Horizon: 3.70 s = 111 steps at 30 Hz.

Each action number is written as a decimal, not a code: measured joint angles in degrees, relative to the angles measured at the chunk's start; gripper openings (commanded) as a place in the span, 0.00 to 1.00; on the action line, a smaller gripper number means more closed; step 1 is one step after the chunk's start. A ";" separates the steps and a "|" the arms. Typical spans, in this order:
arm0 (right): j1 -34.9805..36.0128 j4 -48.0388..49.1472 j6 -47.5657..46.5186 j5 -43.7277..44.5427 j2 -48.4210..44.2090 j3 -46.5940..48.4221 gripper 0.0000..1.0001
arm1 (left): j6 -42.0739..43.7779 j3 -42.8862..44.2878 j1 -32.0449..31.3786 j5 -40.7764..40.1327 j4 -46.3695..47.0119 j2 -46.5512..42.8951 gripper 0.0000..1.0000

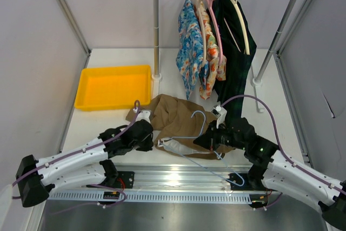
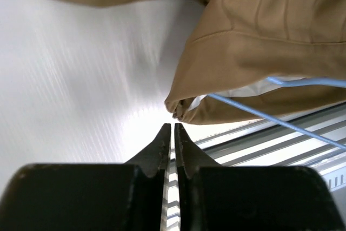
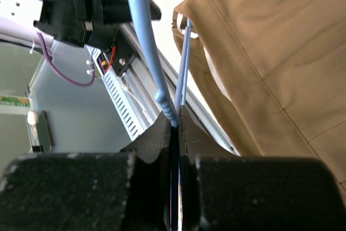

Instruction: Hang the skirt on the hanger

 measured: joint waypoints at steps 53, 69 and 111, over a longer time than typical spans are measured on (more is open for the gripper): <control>-3.13 1.01 1.14 -7.67 -0.35 0.11 0.00 | -0.61 -5.25 0.92 -4.52 11.91 3.67 0.00; -3.30 5.25 2.23 -6.67 1.86 -1.11 0.00 | 1.75 -3.87 1.22 -4.90 10.82 2.78 0.00; -3.28 6.34 2.86 -5.99 -0.31 -2.40 0.00 | 2.23 -2.99 1.22 -2.78 7.08 -3.61 0.27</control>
